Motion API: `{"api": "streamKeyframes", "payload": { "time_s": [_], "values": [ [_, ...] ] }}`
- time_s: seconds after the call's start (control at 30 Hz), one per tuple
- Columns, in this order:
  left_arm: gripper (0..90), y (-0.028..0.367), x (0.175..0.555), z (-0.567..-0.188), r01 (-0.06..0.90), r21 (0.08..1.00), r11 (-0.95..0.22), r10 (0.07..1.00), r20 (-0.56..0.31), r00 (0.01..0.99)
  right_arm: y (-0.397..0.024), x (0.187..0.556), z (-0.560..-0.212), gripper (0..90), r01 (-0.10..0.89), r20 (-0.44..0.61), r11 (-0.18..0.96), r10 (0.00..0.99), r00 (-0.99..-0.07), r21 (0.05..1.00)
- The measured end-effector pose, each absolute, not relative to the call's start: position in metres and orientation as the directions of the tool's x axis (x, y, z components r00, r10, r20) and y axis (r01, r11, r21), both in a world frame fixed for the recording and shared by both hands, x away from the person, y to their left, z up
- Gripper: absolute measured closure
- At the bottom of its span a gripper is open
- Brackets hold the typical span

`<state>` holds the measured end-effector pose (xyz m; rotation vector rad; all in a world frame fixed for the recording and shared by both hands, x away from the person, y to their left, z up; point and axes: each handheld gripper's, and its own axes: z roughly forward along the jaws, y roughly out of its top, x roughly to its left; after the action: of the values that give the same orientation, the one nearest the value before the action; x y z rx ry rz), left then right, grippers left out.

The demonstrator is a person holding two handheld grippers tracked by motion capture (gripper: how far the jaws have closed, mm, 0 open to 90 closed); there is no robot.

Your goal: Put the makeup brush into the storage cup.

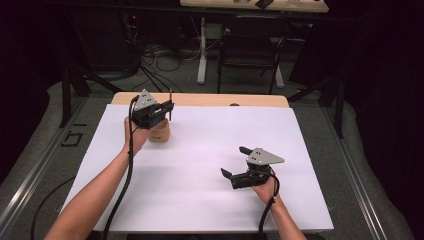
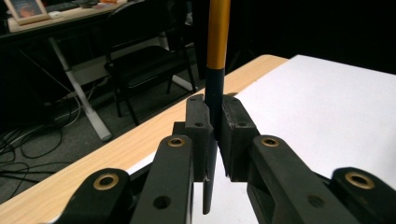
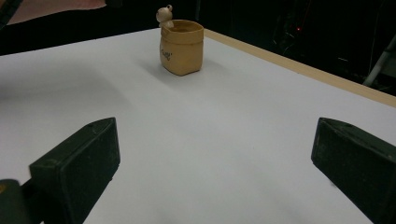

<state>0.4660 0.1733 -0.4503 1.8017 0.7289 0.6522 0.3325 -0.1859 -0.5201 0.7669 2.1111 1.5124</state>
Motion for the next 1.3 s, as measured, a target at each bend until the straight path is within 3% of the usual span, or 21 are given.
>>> {"api": "streamKeyframes", "payload": {
  "time_s": [1.3],
  "values": [
    [82.7, 0.189, 0.486, -0.482, 0.303, 0.91, -0.283, 0.813, 0.06, 0.579, -0.188, 0.332, -0.518, 1.6, 0.179, -0.036, 0.256, 0.659, -0.752, 0.95]
  ]
}}
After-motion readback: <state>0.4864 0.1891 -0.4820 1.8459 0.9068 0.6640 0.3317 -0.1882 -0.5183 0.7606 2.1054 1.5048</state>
